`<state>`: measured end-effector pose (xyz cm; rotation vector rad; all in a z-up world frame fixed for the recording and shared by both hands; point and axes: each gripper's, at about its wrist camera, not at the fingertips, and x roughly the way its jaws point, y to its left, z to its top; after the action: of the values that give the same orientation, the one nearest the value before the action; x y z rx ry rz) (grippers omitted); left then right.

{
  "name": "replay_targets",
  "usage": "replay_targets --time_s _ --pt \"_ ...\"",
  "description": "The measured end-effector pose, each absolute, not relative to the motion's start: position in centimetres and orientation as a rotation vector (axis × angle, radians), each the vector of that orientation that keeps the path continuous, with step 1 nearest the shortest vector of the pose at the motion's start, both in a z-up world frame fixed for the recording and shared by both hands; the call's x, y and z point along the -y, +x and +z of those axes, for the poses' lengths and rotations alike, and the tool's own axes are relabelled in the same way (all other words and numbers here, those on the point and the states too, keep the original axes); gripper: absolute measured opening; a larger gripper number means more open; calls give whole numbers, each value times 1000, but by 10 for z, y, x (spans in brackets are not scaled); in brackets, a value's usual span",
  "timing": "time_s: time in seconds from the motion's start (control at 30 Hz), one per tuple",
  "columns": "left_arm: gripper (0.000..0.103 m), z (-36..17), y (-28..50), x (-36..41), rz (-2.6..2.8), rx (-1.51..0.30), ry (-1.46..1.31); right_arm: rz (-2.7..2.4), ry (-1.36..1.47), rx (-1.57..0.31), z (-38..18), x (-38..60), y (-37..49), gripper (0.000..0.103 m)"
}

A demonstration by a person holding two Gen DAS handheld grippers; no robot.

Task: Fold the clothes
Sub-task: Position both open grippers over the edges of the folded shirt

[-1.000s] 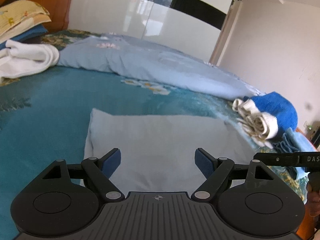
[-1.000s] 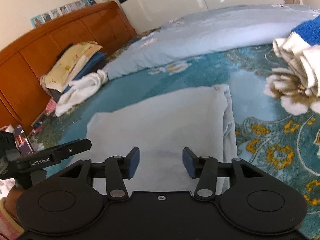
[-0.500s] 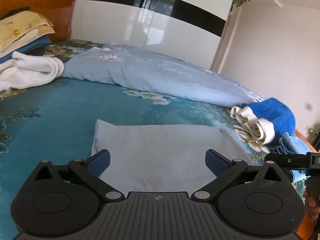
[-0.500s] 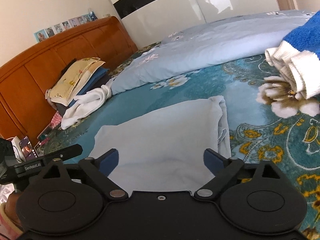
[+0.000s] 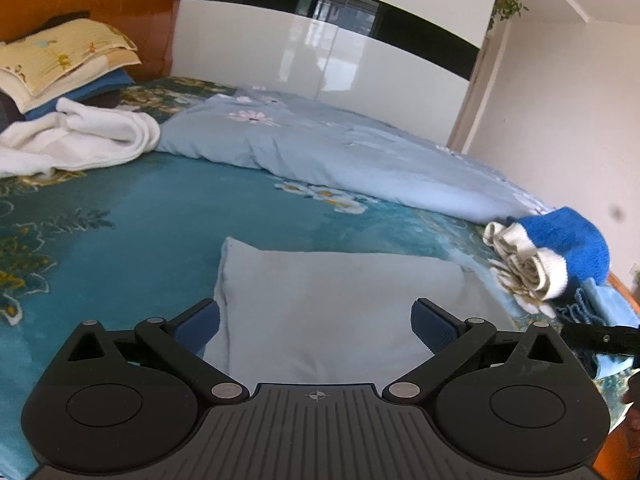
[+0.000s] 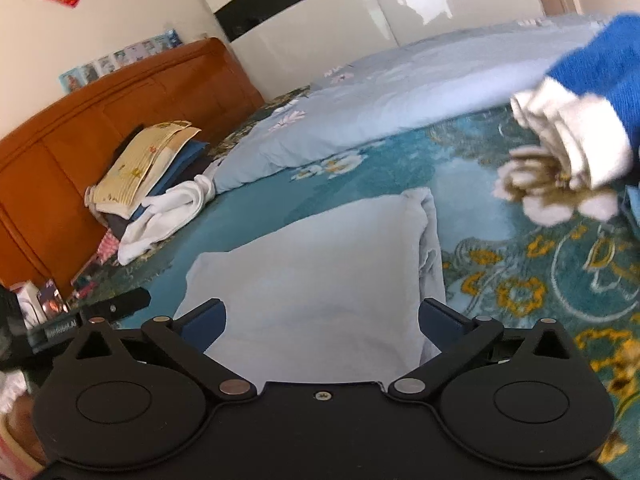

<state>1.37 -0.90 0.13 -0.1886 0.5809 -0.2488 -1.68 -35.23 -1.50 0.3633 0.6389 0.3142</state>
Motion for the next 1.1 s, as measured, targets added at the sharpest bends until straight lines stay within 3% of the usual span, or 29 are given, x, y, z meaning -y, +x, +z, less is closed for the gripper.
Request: replay_targets --time_s 0.6,1.1 --pt "103 15 11 21 -93 -583 -116 286 470 -676 -13 362 -18 102" --pt "103 13 22 6 -158 -658 -204 484 371 -705 -5 344 -13 102"
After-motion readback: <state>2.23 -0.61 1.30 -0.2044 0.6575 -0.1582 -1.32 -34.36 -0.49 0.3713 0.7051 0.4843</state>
